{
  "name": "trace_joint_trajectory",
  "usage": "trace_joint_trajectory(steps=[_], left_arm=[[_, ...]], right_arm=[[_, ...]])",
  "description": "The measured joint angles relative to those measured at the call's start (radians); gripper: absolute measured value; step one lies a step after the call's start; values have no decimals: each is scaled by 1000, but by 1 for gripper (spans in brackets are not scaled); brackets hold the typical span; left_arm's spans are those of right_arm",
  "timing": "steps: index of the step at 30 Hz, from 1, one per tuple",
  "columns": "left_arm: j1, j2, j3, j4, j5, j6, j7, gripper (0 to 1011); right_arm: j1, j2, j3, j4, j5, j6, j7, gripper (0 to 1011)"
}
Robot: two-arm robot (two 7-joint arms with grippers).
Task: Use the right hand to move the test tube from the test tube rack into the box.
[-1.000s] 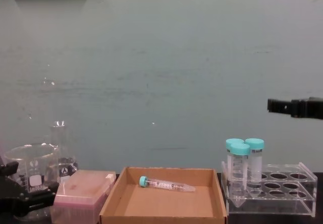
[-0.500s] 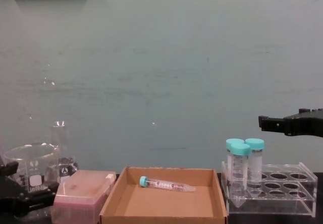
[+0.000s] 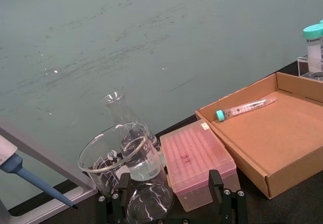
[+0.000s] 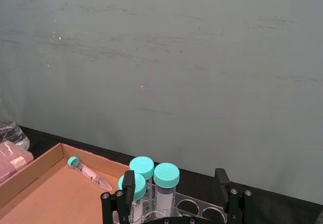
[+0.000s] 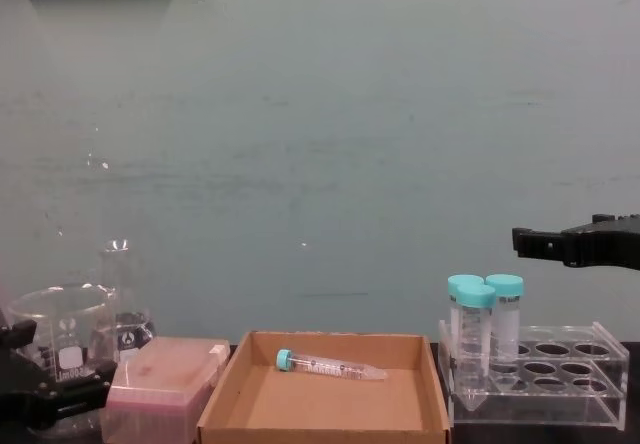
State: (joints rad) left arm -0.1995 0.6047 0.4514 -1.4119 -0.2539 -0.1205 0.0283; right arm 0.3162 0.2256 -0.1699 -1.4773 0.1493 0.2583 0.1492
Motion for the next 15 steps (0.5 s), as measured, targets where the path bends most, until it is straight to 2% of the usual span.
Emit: trace_joint_trajectory(steps=[15], left_arm=[[0,0,0,0,0,0,0,1000]], right_arm=[[1,-1,1,0,4,2,-3,1002]])
